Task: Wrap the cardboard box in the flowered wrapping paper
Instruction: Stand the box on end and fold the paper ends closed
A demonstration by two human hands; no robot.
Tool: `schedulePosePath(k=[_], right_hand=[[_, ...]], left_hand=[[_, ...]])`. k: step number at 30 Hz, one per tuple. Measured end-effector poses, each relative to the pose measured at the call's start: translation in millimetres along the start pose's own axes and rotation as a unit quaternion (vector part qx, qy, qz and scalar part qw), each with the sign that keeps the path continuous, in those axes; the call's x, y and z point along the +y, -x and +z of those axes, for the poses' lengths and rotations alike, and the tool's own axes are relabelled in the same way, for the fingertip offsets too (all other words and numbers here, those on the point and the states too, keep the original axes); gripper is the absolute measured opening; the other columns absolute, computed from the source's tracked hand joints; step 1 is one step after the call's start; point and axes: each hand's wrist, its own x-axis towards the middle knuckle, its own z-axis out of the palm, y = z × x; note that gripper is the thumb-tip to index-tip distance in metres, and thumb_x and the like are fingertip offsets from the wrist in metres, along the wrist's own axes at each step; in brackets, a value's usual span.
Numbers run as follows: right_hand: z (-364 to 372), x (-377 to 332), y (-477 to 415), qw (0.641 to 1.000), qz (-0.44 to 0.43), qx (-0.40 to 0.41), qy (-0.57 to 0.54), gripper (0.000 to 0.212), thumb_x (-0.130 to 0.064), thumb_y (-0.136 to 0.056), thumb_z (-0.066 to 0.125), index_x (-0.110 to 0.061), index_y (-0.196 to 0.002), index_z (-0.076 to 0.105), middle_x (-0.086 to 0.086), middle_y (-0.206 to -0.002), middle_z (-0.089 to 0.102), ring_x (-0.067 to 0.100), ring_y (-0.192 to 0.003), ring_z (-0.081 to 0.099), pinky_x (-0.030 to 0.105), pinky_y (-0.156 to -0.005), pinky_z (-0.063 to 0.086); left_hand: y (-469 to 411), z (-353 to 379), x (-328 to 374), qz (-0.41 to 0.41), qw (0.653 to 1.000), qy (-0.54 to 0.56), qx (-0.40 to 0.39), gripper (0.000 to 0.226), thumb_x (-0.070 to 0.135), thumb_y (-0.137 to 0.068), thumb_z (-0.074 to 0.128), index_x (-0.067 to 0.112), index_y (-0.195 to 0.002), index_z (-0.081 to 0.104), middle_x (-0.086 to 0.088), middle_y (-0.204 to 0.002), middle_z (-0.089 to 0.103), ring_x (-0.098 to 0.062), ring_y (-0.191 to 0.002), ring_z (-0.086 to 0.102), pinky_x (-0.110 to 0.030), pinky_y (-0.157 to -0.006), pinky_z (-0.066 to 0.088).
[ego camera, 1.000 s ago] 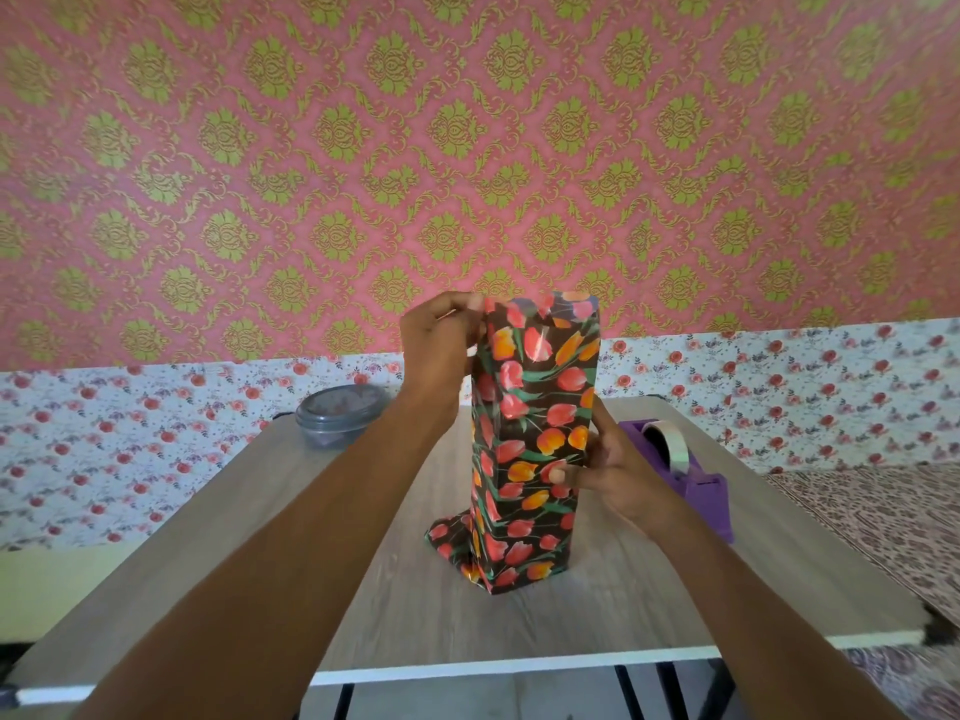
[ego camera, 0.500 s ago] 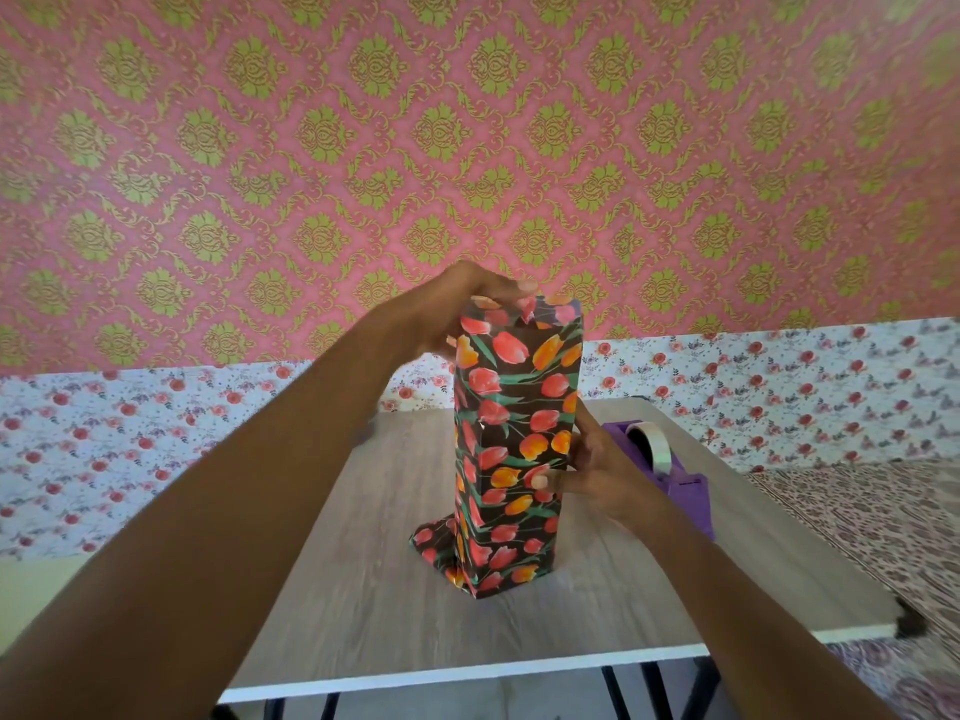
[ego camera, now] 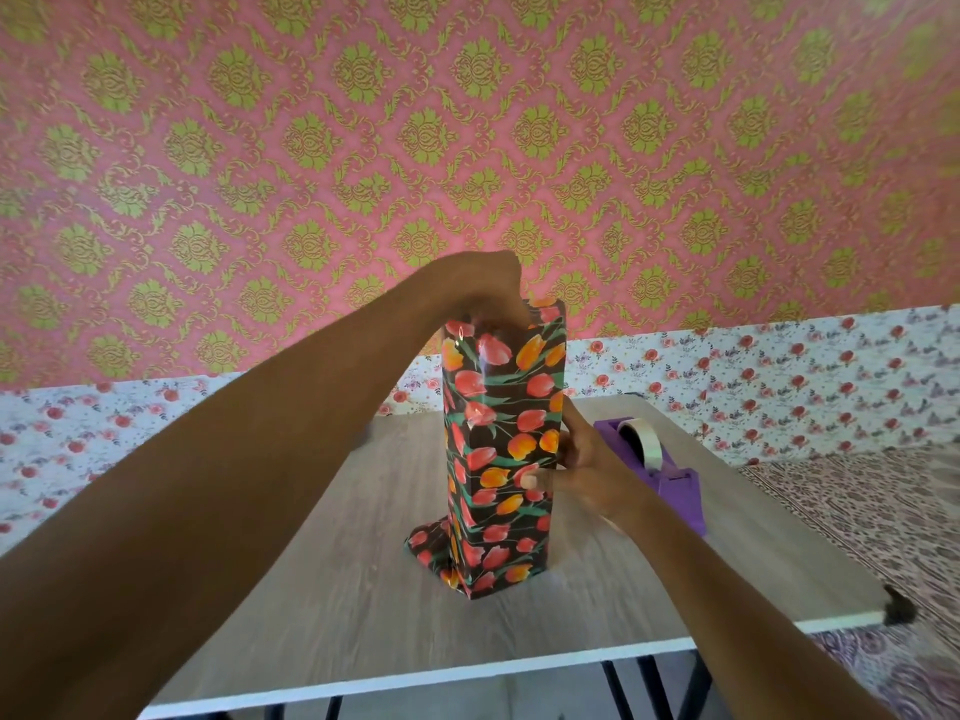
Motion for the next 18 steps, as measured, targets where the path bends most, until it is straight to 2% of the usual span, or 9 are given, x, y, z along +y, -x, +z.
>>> schedulePosePath(k=[2, 4, 6, 8, 10, 13, 16, 18], right_hand=[[-0.1, 0.4, 0.0, 1.0, 0.001, 0.0, 0.001, 0.095, -0.007, -0.074, 0.087, -0.036, -0.149, 0.037, 0.005, -0.13, 0.069, 0.024, -0.124, 0.065, 0.051, -0.105, 0.052], [0.1, 1.5, 0.0, 1.0, 0.001, 0.001, 0.002, 0.096, -0.011, -0.073, 0.088, -0.037, -0.15, 0.036, 0.003, -0.131, 0.07, 0.024, -0.124, 0.065, 0.051, -0.106, 0.052], [-0.3, 2.3, 0.5, 1.0, 0.003, 0.002, 0.001, 0.099, -0.015, -0.071, 0.09, -0.038, -0.15, 0.035, 0.002, -0.131, 0.07, 0.023, -0.124, 0.065, 0.051, -0.106, 0.052], [-0.2, 2.6, 0.7, 1.0, 0.003, 0.002, 0.001, 0.101, -0.017, -0.069, 0.092, -0.038, -0.15, 0.035, 0.003, -0.131, 0.069, 0.023, -0.125, 0.064, 0.052, -0.106, 0.051], [-0.7, 2.7, 0.7, 1.0, 0.001, -0.001, 0.005, 0.099, -0.012, -0.072, 0.09, -0.037, -0.151, 0.035, 0.003, -0.131, 0.069, 0.023, -0.125, 0.064, 0.054, -0.106, 0.051], [-2.2, 3.9, 2.0, 1.0, -0.003, -0.002, 0.01, 0.098, -0.003, -0.076, 0.087, -0.034, -0.152, 0.035, 0.005, -0.132, 0.068, 0.025, -0.126, 0.063, 0.053, -0.106, 0.051], [-4.1, 4.4, 3.0, 1.0, -0.002, -0.002, 0.014, 0.099, 0.003, -0.076, 0.085, -0.032, -0.153, 0.034, 0.008, -0.131, 0.069, 0.026, -0.126, 0.063, 0.053, -0.106, 0.051], [-6.1, 2.7, 2.5, 1.0, 0.006, -0.003, 0.017, 0.1, 0.002, -0.075, 0.087, -0.031, -0.153, 0.034, 0.007, -0.13, 0.07, 0.026, -0.126, 0.064, 0.055, -0.107, 0.05]], left_hand=[[1.6, 0.5, 5.1, -0.003, 0.999, 0.022, -0.031, 0.026, 0.035, -0.085, 0.062, 0.01, -0.089, 0.067, -0.003, -0.078, 0.067, -0.019, -0.063, 0.059, -0.031, -0.063, 0.051], [0.7, 2.6, 9.6, -0.014, 0.998, 0.056, -0.025, 0.033, 0.045, -0.07, 0.055, 0.014, -0.08, 0.062, -0.002, -0.072, 0.06, -0.019, -0.062, 0.055, -0.03, -0.063, 0.045], [-4.3, 5.7, 11.3, -0.011, 1.0, 0.026, 0.01, 0.033, 0.047, -0.071, 0.056, 0.015, -0.075, 0.053, -0.001, -0.067, 0.053, -0.018, -0.058, 0.049, -0.026, -0.057, 0.036], [-7.7, 8.2, 8.3, -0.006, 0.998, -0.052, 0.028, 0.031, 0.037, -0.085, 0.064, 0.015, -0.075, 0.046, -0.001, -0.067, 0.052, -0.016, -0.056, 0.048, -0.025, -0.05, 0.035], [-9.1, 9.9, 4.1, 0.002, 0.995, -0.101, 0.022, 0.029, 0.024, -0.09, 0.065, 0.013, -0.073, 0.044, -0.003, -0.067, 0.05, -0.017, -0.055, 0.045, -0.026, -0.048, 0.034], [-12.1, 12.4, 1.1, 0.028, 0.992, -0.117, 0.038, 0.021, 0.014, -0.089, 0.065, 0.007, -0.076, 0.051, -0.007, -0.068, 0.051, -0.022, -0.058, 0.045, -0.029, -0.052, 0.036], [-12.8, 14.2, -1.1, 0.048, 0.987, -0.122, 0.09, 0.01, 0.009, -0.085, 0.069, 0.009, -0.09, 0.06, -0.011, -0.086, 0.063, -0.028, -0.075, 0.057, -0.034, -0.065, 0.045], [-12.5, 14.4, -2.7, 0.075, 0.981, -0.125, 0.127, 0.02, 0.004, -0.081, 0.068, 0.019, -0.078, 0.055, -0.004, -0.085, 0.062, -0.026, -0.077, 0.058, -0.03, -0.062, 0.044]])
